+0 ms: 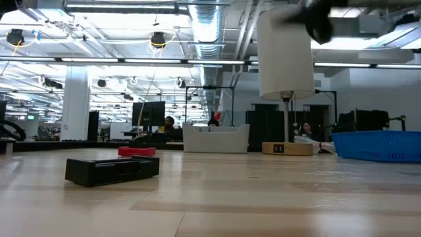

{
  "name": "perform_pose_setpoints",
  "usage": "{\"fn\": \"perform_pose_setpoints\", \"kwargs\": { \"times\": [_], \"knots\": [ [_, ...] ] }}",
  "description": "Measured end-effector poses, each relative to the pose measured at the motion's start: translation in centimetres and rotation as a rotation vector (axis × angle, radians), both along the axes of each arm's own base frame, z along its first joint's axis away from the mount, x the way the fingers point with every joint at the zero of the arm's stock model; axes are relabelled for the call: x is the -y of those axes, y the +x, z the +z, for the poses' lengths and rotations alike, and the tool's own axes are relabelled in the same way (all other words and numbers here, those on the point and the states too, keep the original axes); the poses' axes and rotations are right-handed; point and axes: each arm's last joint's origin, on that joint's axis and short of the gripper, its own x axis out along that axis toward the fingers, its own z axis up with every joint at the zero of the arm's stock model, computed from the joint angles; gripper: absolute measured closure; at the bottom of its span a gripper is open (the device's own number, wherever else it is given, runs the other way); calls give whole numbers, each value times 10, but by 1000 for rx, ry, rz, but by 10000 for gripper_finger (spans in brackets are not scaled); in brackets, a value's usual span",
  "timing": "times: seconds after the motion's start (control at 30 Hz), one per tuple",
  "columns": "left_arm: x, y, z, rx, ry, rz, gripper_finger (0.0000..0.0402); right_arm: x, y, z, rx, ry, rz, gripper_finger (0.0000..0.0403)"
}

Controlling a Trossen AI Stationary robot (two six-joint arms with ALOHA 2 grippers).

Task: Pick & Place Office items
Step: Put the blue digital clock into the blue basket

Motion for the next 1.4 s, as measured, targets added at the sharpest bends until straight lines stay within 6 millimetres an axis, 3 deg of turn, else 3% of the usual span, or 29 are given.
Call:
{"fn": "perform_pose_setpoints", "kwargs": {
  "times": [0.1,0.23,0.43,0.57,0.7,0.87,1.07,1.27,1.4],
  "knots": [
    [0,0,-1,-4,8,0,227,-27,11,2,124,-49,184,243],
    [0,0,-2,-10,19,0,223,-58,34,1,163,-120,302,257],
    [-1,0,-3,-15,29,1,222,-95,95,-11,17,-219,458,280],
    [-1,0,-3,-18,36,5,219,-107,133,-24,-125,-237,565,283],
    [-2,-1,-11,-69,67,-10,211,-100,159,-37,-178,-171,648,272],
    [-1,-4,-32,-241,41,-104,202,-83,165,-32,-192,-128,645,246],
    [17,3,-73,-456,157,-218,202,-68,157,-9,-183,-115,616,211],
    [36,10,-121,-613,158,-202,201,-60,146,8,-203,-92,555,183],
    [46,15,-141,-634,153,-205,197,-60,138,16,-221,-73,538,170]
  ]
}}
